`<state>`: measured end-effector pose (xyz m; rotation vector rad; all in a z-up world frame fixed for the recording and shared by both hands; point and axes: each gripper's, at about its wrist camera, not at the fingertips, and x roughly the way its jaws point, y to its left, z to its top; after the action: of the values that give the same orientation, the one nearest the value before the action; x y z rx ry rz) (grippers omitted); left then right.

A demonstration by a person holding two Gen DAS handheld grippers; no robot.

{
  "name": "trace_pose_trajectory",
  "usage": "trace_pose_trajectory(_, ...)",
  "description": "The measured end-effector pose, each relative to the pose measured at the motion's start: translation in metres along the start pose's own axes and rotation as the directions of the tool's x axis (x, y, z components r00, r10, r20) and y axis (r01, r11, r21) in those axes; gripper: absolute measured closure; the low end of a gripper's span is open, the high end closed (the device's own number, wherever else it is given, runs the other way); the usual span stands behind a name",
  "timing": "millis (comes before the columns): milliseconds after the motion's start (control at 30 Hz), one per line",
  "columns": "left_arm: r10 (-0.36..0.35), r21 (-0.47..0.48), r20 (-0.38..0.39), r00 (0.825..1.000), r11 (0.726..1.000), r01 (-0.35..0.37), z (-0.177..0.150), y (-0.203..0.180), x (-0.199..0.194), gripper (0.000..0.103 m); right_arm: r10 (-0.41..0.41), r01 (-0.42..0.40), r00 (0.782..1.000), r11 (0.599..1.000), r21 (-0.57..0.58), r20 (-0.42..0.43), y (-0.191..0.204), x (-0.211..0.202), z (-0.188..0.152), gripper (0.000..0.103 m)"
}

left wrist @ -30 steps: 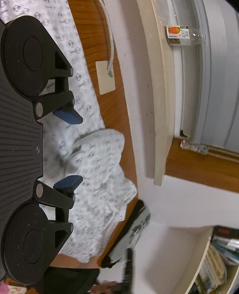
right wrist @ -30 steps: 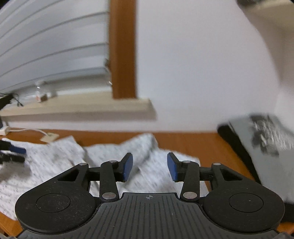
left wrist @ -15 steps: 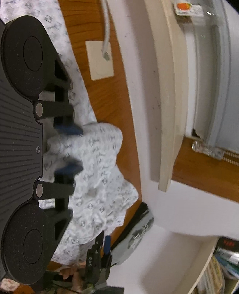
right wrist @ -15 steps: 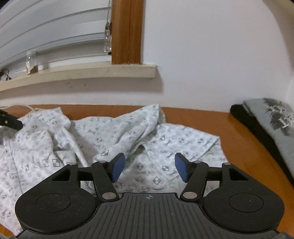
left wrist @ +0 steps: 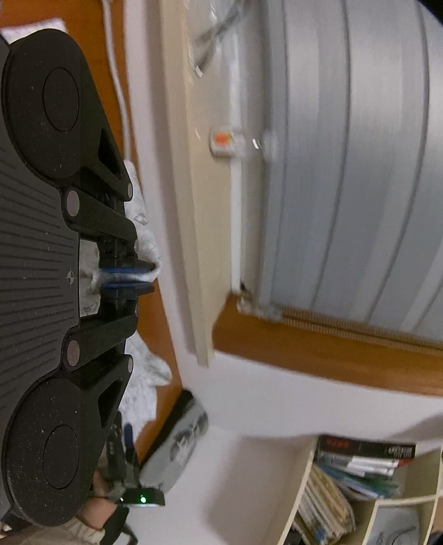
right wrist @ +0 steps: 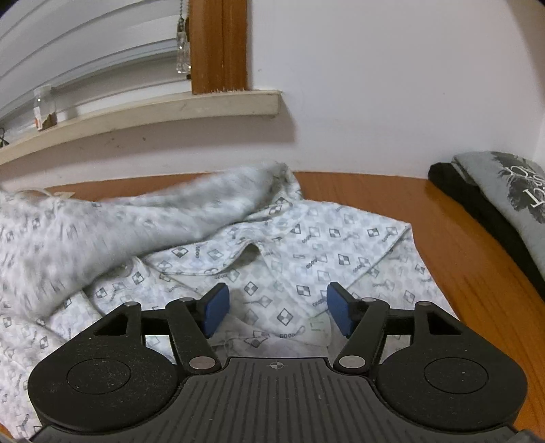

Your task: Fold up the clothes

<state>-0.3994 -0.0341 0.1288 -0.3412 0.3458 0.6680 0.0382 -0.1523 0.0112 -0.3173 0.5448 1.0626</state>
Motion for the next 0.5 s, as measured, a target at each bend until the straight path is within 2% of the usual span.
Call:
trace_pose_trajectory(133, 0.074, 0.003, -0.085, 0.994, 0.997, -0.074, -0.021, 0.016, 0.007, 0.095, -0.003, 0.003, 1.0, 1.0, 0.001, -0.003, 0.0, 0.001, 0.0, 0.038)
trace_pose_trajectory(233, 0.103, 0.002, -0.097, 0.99, 0.995, -0.103, -0.03, 0.026, 0.009, 0.078, -0.006, 0.006, 1.0, 1.0, 0.002, -0.004, -0.001, 0.001, 0.0, 0.037)
trace_pose_trajectory(500, 0.157, -0.027, -0.153, 0.976, 0.986, -0.163, -0.05, 0.053, 0.023, 0.061, -0.007, 0.007, 1.0, 1.0, 0.003, -0.006, -0.001, 0.002, 0.0, 0.036)
